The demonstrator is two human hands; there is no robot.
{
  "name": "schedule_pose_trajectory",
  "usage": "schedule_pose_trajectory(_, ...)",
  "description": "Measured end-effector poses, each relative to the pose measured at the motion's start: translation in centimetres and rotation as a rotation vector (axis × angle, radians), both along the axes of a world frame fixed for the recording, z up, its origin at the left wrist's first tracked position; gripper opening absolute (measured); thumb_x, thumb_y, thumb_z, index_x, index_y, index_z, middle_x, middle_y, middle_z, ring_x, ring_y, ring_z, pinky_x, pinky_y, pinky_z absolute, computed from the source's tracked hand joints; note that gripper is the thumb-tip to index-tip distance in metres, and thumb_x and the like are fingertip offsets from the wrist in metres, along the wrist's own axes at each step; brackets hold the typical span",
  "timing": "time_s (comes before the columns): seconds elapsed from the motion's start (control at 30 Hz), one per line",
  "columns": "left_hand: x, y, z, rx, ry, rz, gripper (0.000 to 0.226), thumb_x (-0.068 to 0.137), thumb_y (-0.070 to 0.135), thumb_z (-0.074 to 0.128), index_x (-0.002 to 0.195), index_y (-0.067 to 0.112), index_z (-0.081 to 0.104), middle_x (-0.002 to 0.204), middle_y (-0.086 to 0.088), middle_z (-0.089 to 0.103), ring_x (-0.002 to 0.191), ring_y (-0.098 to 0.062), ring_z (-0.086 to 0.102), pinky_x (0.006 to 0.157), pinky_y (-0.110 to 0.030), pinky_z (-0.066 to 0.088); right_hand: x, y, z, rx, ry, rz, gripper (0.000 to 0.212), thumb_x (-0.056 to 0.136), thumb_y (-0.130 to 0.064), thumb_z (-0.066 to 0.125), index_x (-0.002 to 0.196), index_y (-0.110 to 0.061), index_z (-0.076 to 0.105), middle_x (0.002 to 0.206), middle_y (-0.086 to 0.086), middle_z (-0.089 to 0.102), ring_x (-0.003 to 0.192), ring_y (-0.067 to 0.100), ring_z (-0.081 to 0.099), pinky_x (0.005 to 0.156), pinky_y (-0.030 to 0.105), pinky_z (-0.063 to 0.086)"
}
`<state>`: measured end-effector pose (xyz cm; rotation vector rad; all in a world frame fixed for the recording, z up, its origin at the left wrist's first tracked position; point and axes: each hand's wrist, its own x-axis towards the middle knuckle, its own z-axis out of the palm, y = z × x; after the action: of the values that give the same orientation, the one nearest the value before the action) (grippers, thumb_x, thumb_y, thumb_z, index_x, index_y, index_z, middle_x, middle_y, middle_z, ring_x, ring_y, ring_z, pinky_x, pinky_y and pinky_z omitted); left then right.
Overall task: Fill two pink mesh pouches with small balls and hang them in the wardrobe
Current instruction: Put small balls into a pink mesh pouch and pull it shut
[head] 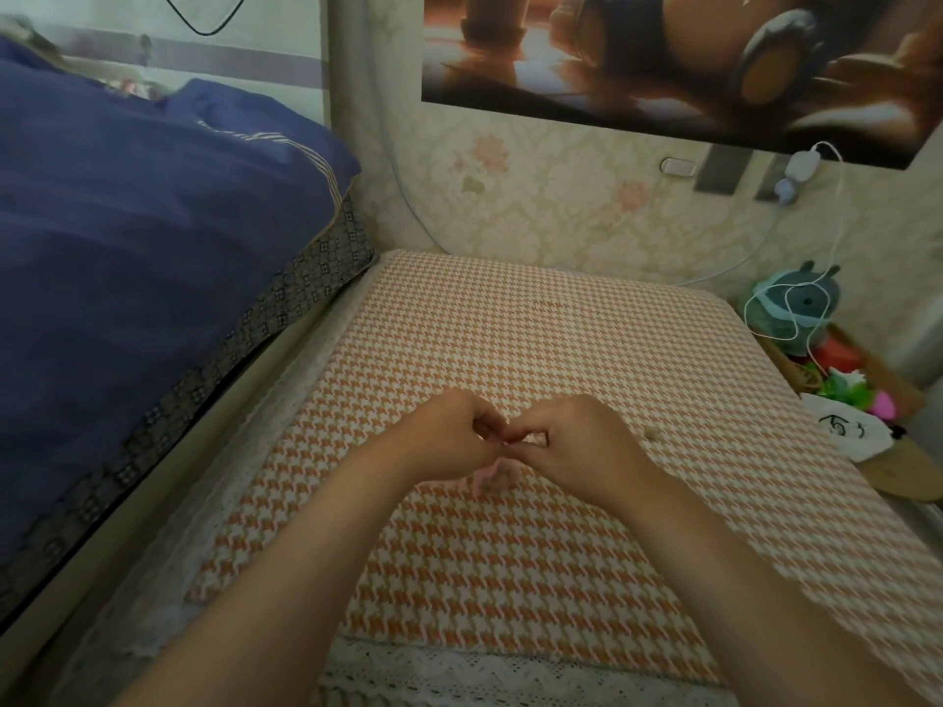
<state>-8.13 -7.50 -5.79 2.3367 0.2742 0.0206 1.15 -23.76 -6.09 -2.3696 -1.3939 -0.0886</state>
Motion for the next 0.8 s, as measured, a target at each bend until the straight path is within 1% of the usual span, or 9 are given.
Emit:
schedule_pose_trajectory(0.07, 0.2, 0.0, -0.3, -0.008, 0.001, -0.002, 0.022, 0.084, 0.020, 0.069, 0.104, 0.026, 0.075, 0.098, 0.011, 0.072, 0.091, -0.005, 0.067, 0.085, -0.031, 0.058, -0.1, -0.1, -0.1, -0.021, -0.061, 0.028, 0.018, 0.093, -0.042, 0.070, 0.107, -0.038, 0.080, 0.099, -0.015, 0.076, 0.088, 0.005, 0.068, 0.076, 0.033, 0.056)
schedule_pose_trajectory(0.17, 0.6, -0.1, -0.4, -0.020, 0.006, -0.009, 0.023, 0.083, 0.019, 0.069, 0.103, 0.026, 0.076, 0.096, 0.010, 0.074, 0.091, -0.005, 0.068, 0.084, -0.028, 0.058, -0.1, -0.5, -0.1, -0.016, -0.095, 0.046, 0.017, 0.094, -0.035, 0.068, 0.107, -0.037, 0.079, 0.101, -0.017, 0.071, 0.090, 0.007, 0.066, 0.073, 0.033, 0.054)
schedule_pose_trajectory(0.3, 0.7, -0.4, -0.1, -0.091, -0.008, -0.009, 0.018, 0.083, 0.015, 0.070, 0.097, 0.023, 0.077, 0.087, 0.008, 0.074, 0.077, -0.004, 0.067, 0.069, -0.021, 0.054, -0.1, -0.8, -0.2, -0.049, -0.116, 0.055, 0.022, 0.094, -0.035, 0.066, 0.114, -0.038, 0.076, 0.106, -0.016, 0.064, 0.090, 0.009, 0.063, 0.069, 0.030, 0.051)
schedule_pose_trajectory(0.4, 0.8, -0.4, -0.1, -0.153, -0.013, 0.016, 0.017, 0.082, 0.015, 0.070, 0.095, 0.021, 0.078, 0.079, 0.007, 0.074, 0.068, -0.003, 0.066, 0.064, -0.021, 0.052, 0.0, -0.6, 0.1, -0.088, -0.140, 0.061, 0.025, 0.093, -0.038, 0.065, 0.117, -0.036, 0.074, 0.107, -0.014, 0.059, 0.091, 0.011, 0.060, 0.071, 0.034, 0.051)
schedule_pose_trajectory(0.47, 1.1, -0.3, -0.3, -0.126, -0.016, 0.037, 0.021, 0.084, 0.014, 0.067, 0.101, 0.020, 0.078, 0.081, 0.010, 0.072, 0.068, -0.001, 0.064, 0.063, -0.019, 0.050, 0.0, -0.3, 0.5, -0.140, -0.178, 0.049, 0.024, 0.096, -0.043, 0.063, 0.115, -0.035, 0.076, 0.110, -0.014, 0.058, 0.096, 0.011, 0.059, 0.074, 0.032, 0.050)
schedule_pose_trajectory(0.53, 1.3, -0.4, -0.4, -0.068, -0.039, 0.071, 0.024, 0.087, 0.013, 0.063, 0.105, 0.021, 0.077, 0.081, 0.013, 0.070, 0.066, 0.002, 0.062, 0.063, -0.017, 0.048, 0.2, -0.3, 0.9, -0.160, -0.198, 0.038, 0.024, 0.097, -0.046, 0.061, 0.110, -0.035, 0.078, 0.112, -0.014, 0.059, 0.100, 0.009, 0.059, 0.075, 0.027, 0.044)
schedule_pose_trajectory(0.7, 1.5, -1.1, -0.3, 0.082, -0.108, 0.098, 0.020, 0.088, 0.020, 0.063, 0.101, 0.026, 0.079, 0.079, 0.014, 0.070, 0.070, -0.001, 0.064, 0.061, -0.019, 0.049, 0.3, -1.2, 1.5, -0.129, -0.196, 0.051, 0.019, 0.093, -0.044, 0.065, 0.097, -0.030, 0.079, 0.107, -0.018, 0.056, 0.100, 0.004, 0.052, 0.075, 0.023, 0.036)
schedule_pose_trajectory(0.73, 1.6, -1.3, -0.4, 0.081, -0.115, 0.085, 0.021, 0.088, 0.021, 0.063, 0.101, 0.027, 0.078, 0.081, 0.013, 0.072, 0.071, -0.002, 0.065, 0.061, -0.018, 0.048, 0.2, -1.4, 1.6, -0.135, -0.194, 0.046, 0.019, 0.092, -0.044, 0.065, 0.096, -0.031, 0.078, 0.107, -0.018, 0.055, 0.101, 0.004, 0.051, 0.075, 0.023, 0.035)
schedule_pose_trajectory(0.8, 1.7, -1.6, -0.5, 0.085, -0.127, 0.053, 0.021, 0.089, 0.025, 0.063, 0.104, 0.030, 0.077, 0.093, 0.012, 0.074, 0.079, -0.001, 0.065, 0.068, -0.018, 0.050, 0.2, -1.6, 1.6, -0.145, -0.184, 0.034, 0.019, 0.092, -0.045, 0.065, 0.097, -0.030, 0.077, 0.108, -0.017, 0.054, 0.101, 0.005, 0.052, 0.075, 0.024, 0.035)
